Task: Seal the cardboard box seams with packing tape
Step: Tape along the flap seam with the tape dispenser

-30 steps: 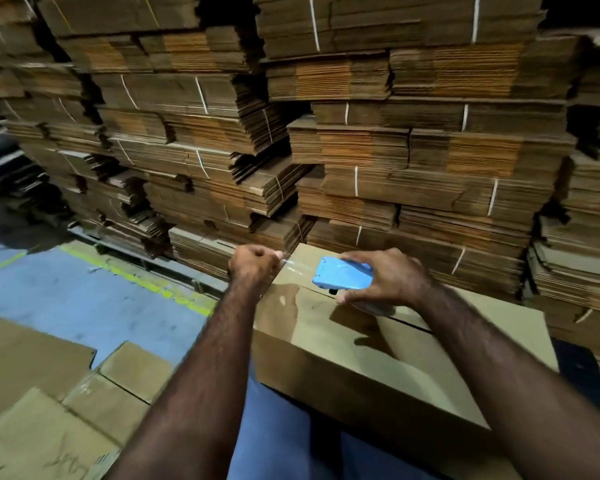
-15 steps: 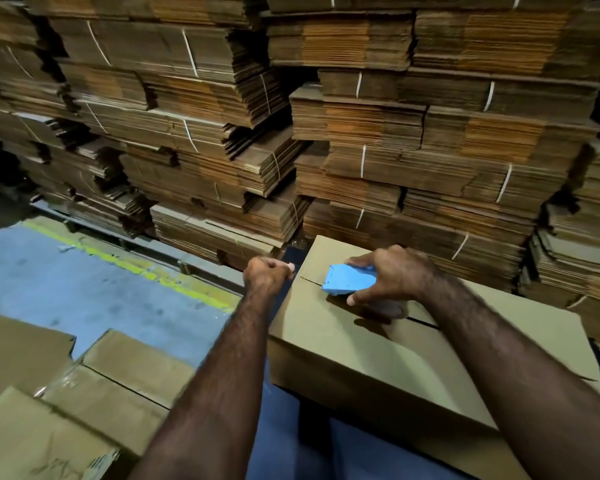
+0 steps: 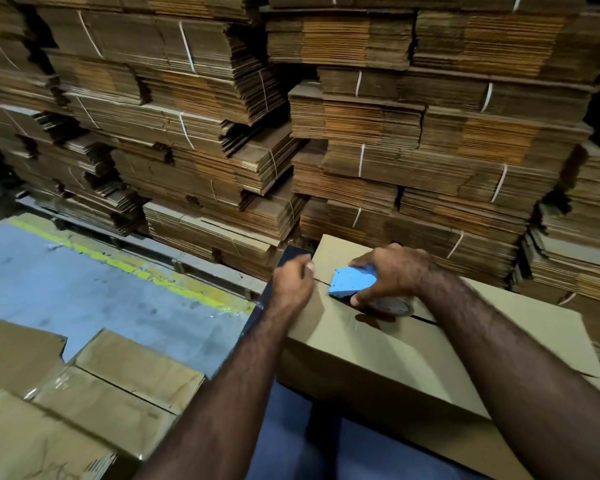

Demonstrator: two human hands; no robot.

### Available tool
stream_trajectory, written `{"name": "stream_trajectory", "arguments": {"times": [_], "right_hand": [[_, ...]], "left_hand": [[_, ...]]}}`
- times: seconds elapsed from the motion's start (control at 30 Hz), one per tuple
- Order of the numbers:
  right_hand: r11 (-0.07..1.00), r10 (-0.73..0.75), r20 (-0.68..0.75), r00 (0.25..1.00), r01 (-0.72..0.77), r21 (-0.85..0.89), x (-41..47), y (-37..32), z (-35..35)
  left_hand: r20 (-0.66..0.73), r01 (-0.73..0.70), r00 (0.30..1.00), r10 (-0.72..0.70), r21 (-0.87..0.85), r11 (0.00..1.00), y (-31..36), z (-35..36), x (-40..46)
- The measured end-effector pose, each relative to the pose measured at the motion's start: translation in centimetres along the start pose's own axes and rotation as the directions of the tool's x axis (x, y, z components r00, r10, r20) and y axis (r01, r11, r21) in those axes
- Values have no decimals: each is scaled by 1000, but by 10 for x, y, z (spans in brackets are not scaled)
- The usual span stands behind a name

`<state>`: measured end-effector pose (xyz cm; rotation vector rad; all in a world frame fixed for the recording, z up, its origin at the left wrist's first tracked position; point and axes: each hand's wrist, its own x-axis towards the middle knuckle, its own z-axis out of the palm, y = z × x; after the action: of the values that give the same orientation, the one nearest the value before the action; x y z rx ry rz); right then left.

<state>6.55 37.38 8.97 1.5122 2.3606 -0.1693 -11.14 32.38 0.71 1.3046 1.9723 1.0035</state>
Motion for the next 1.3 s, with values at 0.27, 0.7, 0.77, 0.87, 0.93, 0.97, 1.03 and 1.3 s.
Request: {"name": "stream_trajectory", "arguments": {"times": [0.27, 0.7, 0.77, 0.87, 0.93, 0.97, 1.03, 1.3], "right_hand": [[998, 15, 8, 1000, -16, 61, -9, 2, 0], [998, -54, -75, 996, 55, 18, -3, 3, 5], [998, -64, -82, 995, 65, 9, -2, 8, 4], [997, -74, -39, 996, 74, -9, -13, 45, 9], [999, -49, 11, 999, 49, 2, -23, 67, 14], [999, -34, 20, 999, 34, 0, -26, 71, 16], [999, -26, 11, 1000, 26, -29, -24, 67, 15], [998, -2, 5, 1000, 2, 58, -26, 56, 14]], "left_hand": [[199, -52, 980, -31, 399, 916, -5, -2, -14], [264, -413, 910, 320, 496, 764, -11, 18, -26], [272, -430, 902, 334, 522, 737, -11, 17, -21], [317, -464, 886, 339, 563, 684, -14, 14, -17], [342, -488, 872, 349, 583, 649, -15, 13, -15], [350, -496, 868, 352, 590, 637, -15, 13, -14], [365, -500, 866, 342, 597, 628, -13, 14, -13], [346, -454, 891, 295, 669, 588, -9, 8, -12]]}}
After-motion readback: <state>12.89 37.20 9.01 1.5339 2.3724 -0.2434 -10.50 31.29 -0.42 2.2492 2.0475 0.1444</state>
